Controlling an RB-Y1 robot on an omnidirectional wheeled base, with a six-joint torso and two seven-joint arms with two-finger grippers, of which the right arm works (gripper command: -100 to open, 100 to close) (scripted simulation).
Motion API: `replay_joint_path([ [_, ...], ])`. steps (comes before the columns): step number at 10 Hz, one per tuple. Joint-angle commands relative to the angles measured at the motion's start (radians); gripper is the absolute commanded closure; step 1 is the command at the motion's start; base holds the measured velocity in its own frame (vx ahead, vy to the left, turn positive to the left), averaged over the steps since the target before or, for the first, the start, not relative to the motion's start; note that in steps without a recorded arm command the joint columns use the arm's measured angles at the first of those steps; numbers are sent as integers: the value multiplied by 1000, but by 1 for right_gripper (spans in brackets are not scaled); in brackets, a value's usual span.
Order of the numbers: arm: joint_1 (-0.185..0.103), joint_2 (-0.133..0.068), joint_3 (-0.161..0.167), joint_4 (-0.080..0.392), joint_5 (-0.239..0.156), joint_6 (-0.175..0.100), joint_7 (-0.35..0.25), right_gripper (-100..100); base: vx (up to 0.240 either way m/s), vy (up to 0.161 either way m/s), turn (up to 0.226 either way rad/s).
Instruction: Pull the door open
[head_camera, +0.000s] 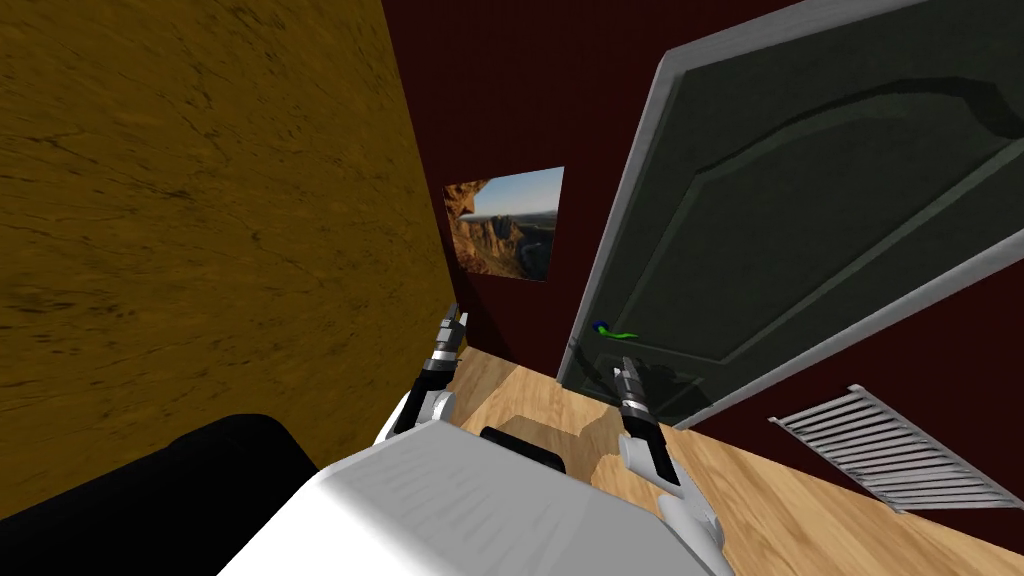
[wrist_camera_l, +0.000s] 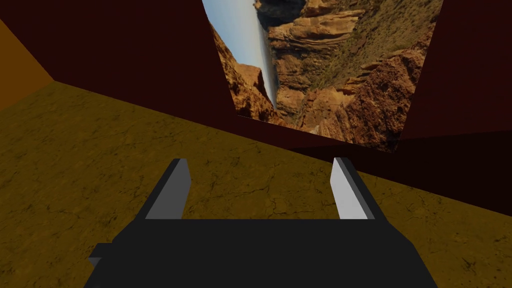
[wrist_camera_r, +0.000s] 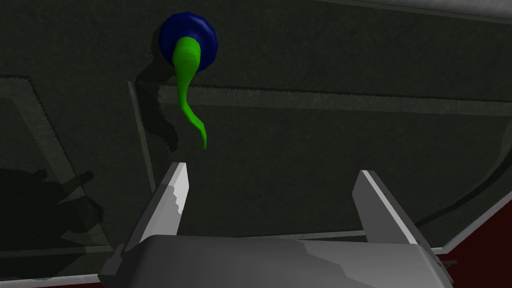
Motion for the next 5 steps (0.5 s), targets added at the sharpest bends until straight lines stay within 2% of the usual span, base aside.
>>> replay_joint_path([
  [1, -17, -6, -5, 46, -1, -2, 1, -100, 30, -62, 102],
  [3, -51, -21, -14, 113, -4, -15, -1, -100, 43, -90, 157],
  [4, -51, -21, -14, 124, -4, -15, -1, -100, 30, -74, 76],
  [5, -68, -28, -18, 161, -5, -21, -2, -100, 24, -55, 126],
])
